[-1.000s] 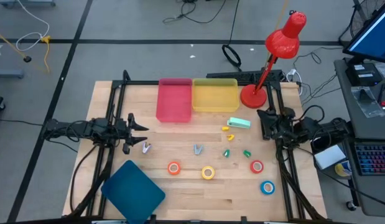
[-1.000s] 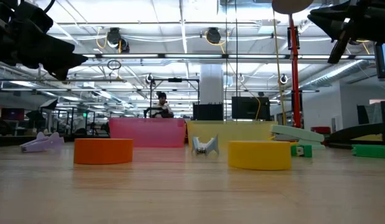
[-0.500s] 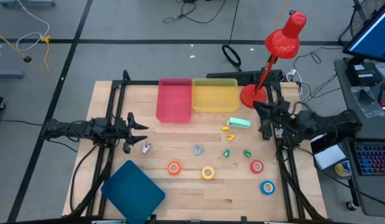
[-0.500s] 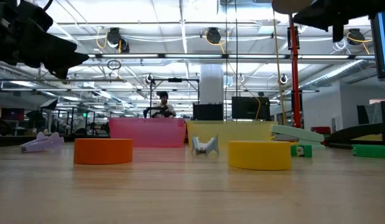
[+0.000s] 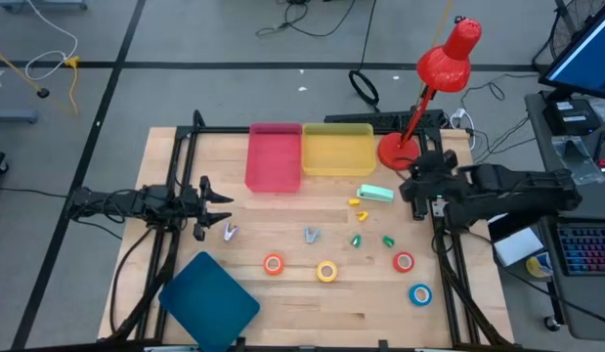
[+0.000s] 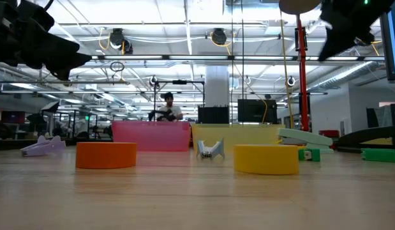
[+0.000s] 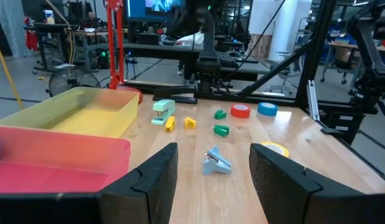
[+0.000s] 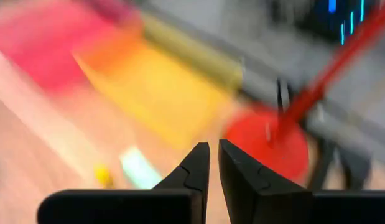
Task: Pick and place Stapler, Stapler remover, tape
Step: Put the large black stapler into the blue bin
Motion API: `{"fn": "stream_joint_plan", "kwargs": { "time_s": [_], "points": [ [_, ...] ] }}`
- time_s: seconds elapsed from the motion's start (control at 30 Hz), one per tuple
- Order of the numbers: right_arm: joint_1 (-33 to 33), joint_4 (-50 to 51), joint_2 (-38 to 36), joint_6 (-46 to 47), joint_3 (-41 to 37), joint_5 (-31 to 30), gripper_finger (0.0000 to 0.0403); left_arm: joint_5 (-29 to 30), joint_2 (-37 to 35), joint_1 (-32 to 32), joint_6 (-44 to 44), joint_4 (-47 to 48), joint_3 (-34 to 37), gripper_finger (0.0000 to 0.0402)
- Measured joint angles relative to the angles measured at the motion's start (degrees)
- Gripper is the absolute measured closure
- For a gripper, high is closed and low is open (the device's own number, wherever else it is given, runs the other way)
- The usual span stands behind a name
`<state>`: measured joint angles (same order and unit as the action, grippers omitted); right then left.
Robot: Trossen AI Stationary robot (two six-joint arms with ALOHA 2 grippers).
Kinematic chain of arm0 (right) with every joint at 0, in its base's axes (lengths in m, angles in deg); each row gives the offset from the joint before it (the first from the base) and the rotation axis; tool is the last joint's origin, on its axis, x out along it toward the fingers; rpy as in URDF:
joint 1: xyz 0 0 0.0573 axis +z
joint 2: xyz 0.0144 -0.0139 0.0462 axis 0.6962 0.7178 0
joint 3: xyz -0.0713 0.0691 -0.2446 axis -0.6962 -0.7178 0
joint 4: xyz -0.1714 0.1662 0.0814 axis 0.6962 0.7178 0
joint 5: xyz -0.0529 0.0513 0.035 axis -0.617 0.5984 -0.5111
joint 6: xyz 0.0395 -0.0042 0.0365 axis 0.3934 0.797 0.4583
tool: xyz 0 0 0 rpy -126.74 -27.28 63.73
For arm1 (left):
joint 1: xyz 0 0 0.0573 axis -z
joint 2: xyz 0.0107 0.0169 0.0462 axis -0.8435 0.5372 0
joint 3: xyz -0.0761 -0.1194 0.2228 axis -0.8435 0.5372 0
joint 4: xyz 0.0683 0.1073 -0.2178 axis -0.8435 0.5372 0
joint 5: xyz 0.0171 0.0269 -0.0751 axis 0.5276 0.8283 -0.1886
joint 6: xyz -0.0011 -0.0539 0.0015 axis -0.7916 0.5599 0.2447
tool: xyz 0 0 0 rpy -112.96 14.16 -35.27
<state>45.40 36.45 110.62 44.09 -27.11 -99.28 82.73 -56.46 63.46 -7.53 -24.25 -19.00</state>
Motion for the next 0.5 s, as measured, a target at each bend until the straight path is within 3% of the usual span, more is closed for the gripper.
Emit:
{"fn": "stream_joint_plan", "kwargs": {
  "time_s": [0.1, 0.23, 0.5],
  "points": [
    [-4.3, 8.3, 2.8, 5.6, 0.0, 6.8, 0.0372, 0.2, 0.0, 0.0, 0.0, -0.5, 0.0, 0.0204],
    [-8.6, 12.9, 5.3, 7.4, 0.0, 10.2, 0.0355, 1.6, 0.0, 0.0, 0.1, -2.1, 0.0, 0.0204],
    [-15.1, 12.7, 8.2, 6.4, 0.0, 15.4, 0.0248, 2.0, 0.0, 0.0, 0.2, -5.1, 0.0, 0.0204]
  ]
}}
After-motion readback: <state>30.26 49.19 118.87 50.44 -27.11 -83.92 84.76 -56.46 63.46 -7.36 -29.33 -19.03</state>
